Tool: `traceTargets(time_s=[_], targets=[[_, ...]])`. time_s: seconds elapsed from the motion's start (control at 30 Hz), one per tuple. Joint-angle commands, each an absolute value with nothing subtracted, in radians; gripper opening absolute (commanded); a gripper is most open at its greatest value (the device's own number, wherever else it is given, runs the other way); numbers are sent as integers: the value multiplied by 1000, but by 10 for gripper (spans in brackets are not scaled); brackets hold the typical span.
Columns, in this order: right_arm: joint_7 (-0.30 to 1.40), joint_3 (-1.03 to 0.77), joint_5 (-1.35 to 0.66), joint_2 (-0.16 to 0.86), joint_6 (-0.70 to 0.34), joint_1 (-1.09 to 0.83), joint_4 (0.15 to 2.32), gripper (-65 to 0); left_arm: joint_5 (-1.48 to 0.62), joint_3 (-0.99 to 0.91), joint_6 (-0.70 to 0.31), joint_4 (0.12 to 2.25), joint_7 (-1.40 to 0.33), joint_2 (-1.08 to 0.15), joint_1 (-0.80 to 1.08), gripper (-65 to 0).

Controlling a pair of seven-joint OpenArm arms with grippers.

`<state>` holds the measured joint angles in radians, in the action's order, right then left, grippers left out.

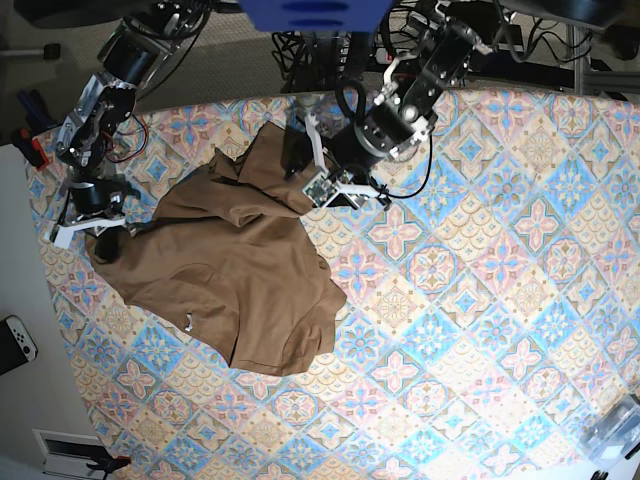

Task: Layout the t-shirt on the table in an organized manner, then fold the t-shirt properly
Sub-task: 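Drag the held edge away from the shirt with the right gripper, then grasp another edge of the t-shirt with the left gripper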

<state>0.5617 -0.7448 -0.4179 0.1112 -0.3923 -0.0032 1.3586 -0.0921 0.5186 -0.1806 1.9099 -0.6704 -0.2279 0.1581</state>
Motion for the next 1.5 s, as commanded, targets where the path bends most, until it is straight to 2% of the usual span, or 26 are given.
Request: traceTargets(time_s=[0.0, 0.27, 0.5, 0.63, 0.7, 0.8, 0.83, 1.1, 1.3, 1.47], targets=[[530, -736, -443, 127, -410, 22, 1379, -650, -96, 515, -180, 1920, -644, -223, 136, -326], [530, -728, -443, 127, -410, -18, 1377, -650, -93, 512, -180, 1896, -645, -226, 87, -326], [530, -728, -443, 127, -410, -19, 1377, -650, -107, 513, -180, 1661, -641, -223, 24, -326], [530, -730, -443, 127, -410, -19, 1377, -650, -108, 524, -189, 1629, -639, -208, 13, -343], [530, -730, -443, 127, -410, -19, 1377, -650, -102, 536, -189, 1629, -644, -177, 16, -410], [530, -730, -443, 127, -410, -19, 1377, -650, -104, 538, -189, 1626, -644, -151, 15, -611], [530, -730, -443, 127, -410, -19, 1377, -650, -104, 535, -189, 1626, -641, -140, 15, -650], [530, -730, -443, 127, -410, -19, 1379, -650, -97, 518, -202, 1669, -743, -142, -42, -650], [530, -730, -443, 127, -410, -19, 1379, -650, -107, 358, -203, 1830, -780, -176, -59, -650], [530, -730, -443, 127, -410, -19, 1379, -650, -104, 332, -205, 1863, -858, -176, -101, -650]])
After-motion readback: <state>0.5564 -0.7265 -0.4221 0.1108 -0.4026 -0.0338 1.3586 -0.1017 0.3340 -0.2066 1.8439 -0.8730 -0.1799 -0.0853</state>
